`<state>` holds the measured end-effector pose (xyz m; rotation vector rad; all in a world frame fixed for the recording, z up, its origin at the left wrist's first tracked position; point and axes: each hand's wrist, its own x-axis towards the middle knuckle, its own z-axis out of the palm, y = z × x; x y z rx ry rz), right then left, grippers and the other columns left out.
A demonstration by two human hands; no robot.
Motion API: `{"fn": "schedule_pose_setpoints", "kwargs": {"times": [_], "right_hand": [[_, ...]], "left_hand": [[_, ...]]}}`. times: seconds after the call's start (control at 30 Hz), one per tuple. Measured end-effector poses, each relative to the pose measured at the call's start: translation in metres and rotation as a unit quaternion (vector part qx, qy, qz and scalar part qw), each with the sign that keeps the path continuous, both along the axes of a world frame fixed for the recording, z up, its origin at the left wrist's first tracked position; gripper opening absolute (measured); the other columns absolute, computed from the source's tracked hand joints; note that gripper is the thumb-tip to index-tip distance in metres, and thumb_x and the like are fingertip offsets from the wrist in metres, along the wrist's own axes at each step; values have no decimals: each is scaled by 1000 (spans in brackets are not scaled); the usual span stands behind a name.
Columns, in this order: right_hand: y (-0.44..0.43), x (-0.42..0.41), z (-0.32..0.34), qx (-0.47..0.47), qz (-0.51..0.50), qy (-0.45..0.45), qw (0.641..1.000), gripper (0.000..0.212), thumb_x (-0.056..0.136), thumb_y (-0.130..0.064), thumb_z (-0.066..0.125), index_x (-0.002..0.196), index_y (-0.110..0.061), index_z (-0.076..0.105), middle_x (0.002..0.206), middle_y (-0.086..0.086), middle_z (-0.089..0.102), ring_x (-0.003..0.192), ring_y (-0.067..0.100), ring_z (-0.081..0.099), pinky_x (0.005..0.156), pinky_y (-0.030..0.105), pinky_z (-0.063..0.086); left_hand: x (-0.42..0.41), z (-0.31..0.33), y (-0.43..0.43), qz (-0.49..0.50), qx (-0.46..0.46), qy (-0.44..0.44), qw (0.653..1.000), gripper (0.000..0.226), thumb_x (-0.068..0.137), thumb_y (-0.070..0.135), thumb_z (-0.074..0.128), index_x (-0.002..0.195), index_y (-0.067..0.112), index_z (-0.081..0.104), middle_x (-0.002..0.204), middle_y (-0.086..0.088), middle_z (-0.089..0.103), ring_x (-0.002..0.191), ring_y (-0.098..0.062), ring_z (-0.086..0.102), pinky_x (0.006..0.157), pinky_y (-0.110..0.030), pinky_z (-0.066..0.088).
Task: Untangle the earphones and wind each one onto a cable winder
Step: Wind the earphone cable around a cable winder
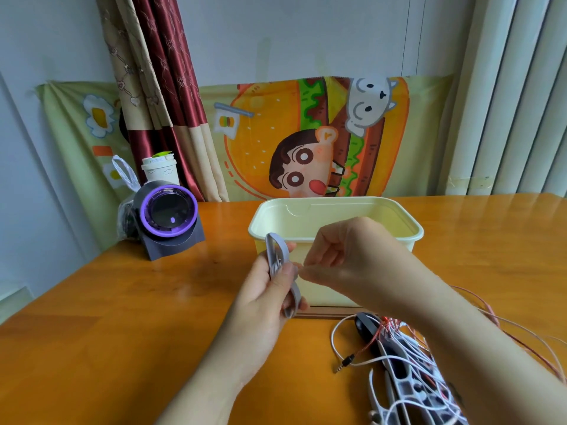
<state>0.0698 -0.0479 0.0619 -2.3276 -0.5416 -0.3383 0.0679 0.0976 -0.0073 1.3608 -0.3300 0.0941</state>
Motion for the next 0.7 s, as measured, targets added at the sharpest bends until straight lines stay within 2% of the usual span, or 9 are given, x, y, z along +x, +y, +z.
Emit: {"fn": "schedule_pose_setpoints", "kwargs": {"times": [0.07, 0.13, 0.2, 0.3, 0.4, 0.5, 0.6, 0.7], "right_hand": [[4, -2, -1, -19, -18, -30, 999, 8, 79, -23, 73, 72, -22, 70, 68, -10, 66, 66, 4, 61, 63, 20, 52], [6, -3, -3, -18, -22, -42, 999, 9, 80, -23, 72, 72, -23, 69, 68, -12, 65, 67, 3, 61, 63, 19, 52], [8, -2, -5, -3, -15, -43, 999, 9, 80, -26, 73, 72, -23, 69, 69, -11, 66, 67, 4, 61, 63, 19, 52], [4, 3, -7, 26, 0, -26, 999, 9, 78, -25, 75, 73, -19, 70, 69, -7, 67, 66, 6, 62, 64, 22, 53], [-1, 8, -8, 53, 23, 16, 998, 10, 77, -23, 77, 72, -17, 70, 68, -3, 68, 63, 8, 62, 61, 22, 53], [-5, 12, -10, 81, 49, 63, 994, 11, 77, -22, 77, 73, -14, 70, 70, 3, 70, 63, 13, 63, 63, 26, 53], [-9, 16, -12, 102, 70, 101, 987, 14, 77, -23, 77, 75, -12, 70, 74, 9, 70, 63, 13, 59, 65, 31, 52], [-12, 18, -14, 113, 81, 127, 982, 18, 76, -27, 77, 77, -11, 70, 78, 15, 69, 66, 18, 56, 68, 36, 49]], "left_hand": [[3, -3, -1, 38, 50, -40, 997, 36, 84, 47, 56, 117, 32, 59, 60, 12, 52, 59, -4, 52, 74, -35, 44], [5, -6, 0, 62, 69, -64, 994, 30, 77, 60, 54, 102, 44, 61, 63, 12, 53, 62, -5, 52, 69, -31, 42], [6, -7, 1, 69, 75, -75, 992, 21, 81, 56, 50, 96, 46, 61, 65, 12, 53, 65, -6, 52, 68, -30, 41], [7, -9, 3, 55, 81, -76, 992, 18, 86, 47, 48, 98, 48, 62, 69, 15, 55, 71, -10, 53, 77, -39, 46], [8, -11, 3, 43, 73, -73, 994, 21, 86, 49, 51, 103, 50, 63, 78, 17, 59, 76, -8, 53, 87, -47, 46], [8, -11, 1, 30, 64, -60, 996, 22, 85, 45, 50, 101, 51, 64, 82, 16, 62, 75, -5, 56, 86, -43, 48], [7, -10, 0, 19, 70, -52, 996, 20, 89, 47, 49, 103, 52, 63, 86, 19, 65, 81, -4, 59, 92, -42, 48], [3, -6, -2, 17, 64, -44, 997, 25, 90, 48, 52, 113, 39, 59, 68, 21, 58, 64, -2, 55, 84, -41, 45]]}}
